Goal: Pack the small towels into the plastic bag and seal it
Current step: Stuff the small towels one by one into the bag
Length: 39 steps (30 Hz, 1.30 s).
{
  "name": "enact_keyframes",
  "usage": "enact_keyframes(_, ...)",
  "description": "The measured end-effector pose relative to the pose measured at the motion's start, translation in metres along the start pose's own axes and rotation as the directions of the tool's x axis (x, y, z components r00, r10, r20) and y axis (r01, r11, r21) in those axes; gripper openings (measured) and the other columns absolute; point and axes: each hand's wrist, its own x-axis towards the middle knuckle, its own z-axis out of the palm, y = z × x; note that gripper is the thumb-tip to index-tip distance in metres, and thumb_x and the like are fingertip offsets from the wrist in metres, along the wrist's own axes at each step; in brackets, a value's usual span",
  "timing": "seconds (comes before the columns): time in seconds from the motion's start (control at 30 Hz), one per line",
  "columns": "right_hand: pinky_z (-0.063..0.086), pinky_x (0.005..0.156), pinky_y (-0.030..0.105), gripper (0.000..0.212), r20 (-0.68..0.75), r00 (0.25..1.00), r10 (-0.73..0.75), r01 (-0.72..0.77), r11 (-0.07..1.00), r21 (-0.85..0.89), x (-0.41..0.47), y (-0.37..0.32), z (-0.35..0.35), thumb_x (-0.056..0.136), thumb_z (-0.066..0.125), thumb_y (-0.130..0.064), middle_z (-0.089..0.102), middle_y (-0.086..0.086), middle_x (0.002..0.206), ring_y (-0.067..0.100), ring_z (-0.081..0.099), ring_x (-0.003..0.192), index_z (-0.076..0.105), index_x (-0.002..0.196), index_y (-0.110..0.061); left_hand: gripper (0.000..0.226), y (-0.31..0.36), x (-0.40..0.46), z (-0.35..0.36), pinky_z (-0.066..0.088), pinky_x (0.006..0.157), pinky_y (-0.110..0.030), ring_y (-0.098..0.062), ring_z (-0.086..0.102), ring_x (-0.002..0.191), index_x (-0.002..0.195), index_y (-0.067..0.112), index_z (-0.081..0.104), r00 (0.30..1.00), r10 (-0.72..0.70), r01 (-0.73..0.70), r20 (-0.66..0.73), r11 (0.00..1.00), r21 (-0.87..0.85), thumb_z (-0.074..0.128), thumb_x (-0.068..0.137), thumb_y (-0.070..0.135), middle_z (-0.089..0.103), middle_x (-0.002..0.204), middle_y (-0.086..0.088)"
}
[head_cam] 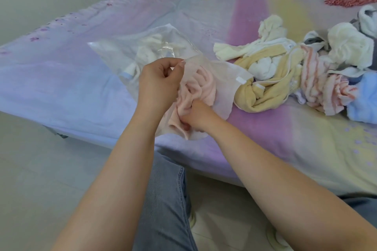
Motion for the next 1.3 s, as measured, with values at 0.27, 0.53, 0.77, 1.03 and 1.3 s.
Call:
enact_keyframes(0.27, 0.042, 0.056, 0.024, 0.039, -0.099, 0.995, -0.029, 0.077, 0.842, 0.534, 0.065, -0.029, -0.018, 0.092, 0.045, 0.0, 0.043, -0.005, 0.074, 0.011, 0.045, 0.063, 0.033, 0.074, -0.032, 0.014, 0.015, 0.01, -0.011, 0.03, 0.038, -0.017, -0.013, 0.041, 0.042, 0.093, 0.007, 0.074, 0.995, -0.096, 0.098, 0.022, 0.983, -0.155, 0.062, 0.092, 0.015, 0.051, 0.056, -0.007)
enact_keyframes(0.53, 0.044, 0.066, 0.021, 0.022, -0.495, 0.853, -0.165, 0.317, 0.918, 0.24, -0.007, 0.031, 0.01, 0.096, 0.043, -0.017, 0.067, -0.009, 0.09, 0.011, 0.059, 0.08, 0.063, 0.101, -0.025, 0.014, 0.005, 0.007, 0.016, 0.037, 0.041, -0.019, -0.021, 0.043, 0.044, 0.095, 0.01, 0.072, 0.988, -0.153, 0.157, 0.037, 0.94, -0.304, 0.061, 0.094, 0.018, 0.05, 0.053, -0.001)
enact_keyframes(0.77, 0.025, 0.109, 0.053, 0.056, -0.743, 0.652, 0.153, -0.205, 0.978, 0.022, -0.036, 0.137, -0.046, 0.08, 0.053, -0.018, 0.034, 0.008, 0.147, 0.033, 0.03, 0.136, 0.047, 0.134, -0.03, 0.019, 0.002, -0.002, 0.036, 0.043, 0.045, -0.028, -0.035, 0.046, 0.052, 0.101, 0.006, 0.072, 0.986, -0.157, 0.163, 0.046, 0.908, -0.386, 0.062, 0.094, 0.022, 0.048, 0.051, 0.002)
enact_keyframes(1.03, 0.044, 0.078, 0.027, 0.013, -0.456, 0.888, 0.062, -0.019, 0.995, 0.098, -0.039, 0.179, -0.049, 0.072, 0.056, -0.027, 0.063, 0.001, 0.095, 0.025, 0.057, 0.096, 0.059, 0.083, -0.019, 0.018, 0.004, -0.011, 0.044, 0.047, 0.051, -0.04, -0.021, 0.042, 0.045, 0.101, 0.006, 0.072, 0.982, -0.19, 0.181, 0.019, 0.897, -0.404, 0.061, 0.095, 0.019, 0.048, 0.048, 0.005)
enact_keyframes(1.3, 0.046, 0.064, 0.01, 0.028, -0.438, 0.897, 0.057, 0.296, 0.658, 0.693, -0.13, 0.115, -0.024, 0.071, 0.06, -0.021, 0.062, -0.022, 0.082, -0.006, 0.058, 0.075, 0.057, 0.098, -0.027, 0.02, -0.005, -0.016, 0.052, 0.042, 0.062, -0.049, -0.033, 0.041, 0.06, 0.101, 0.003, 0.071, 0.976, -0.217, 0.203, 0.025, 0.861, -0.467, 0.062, 0.095, 0.019, 0.047, 0.051, 0.0)
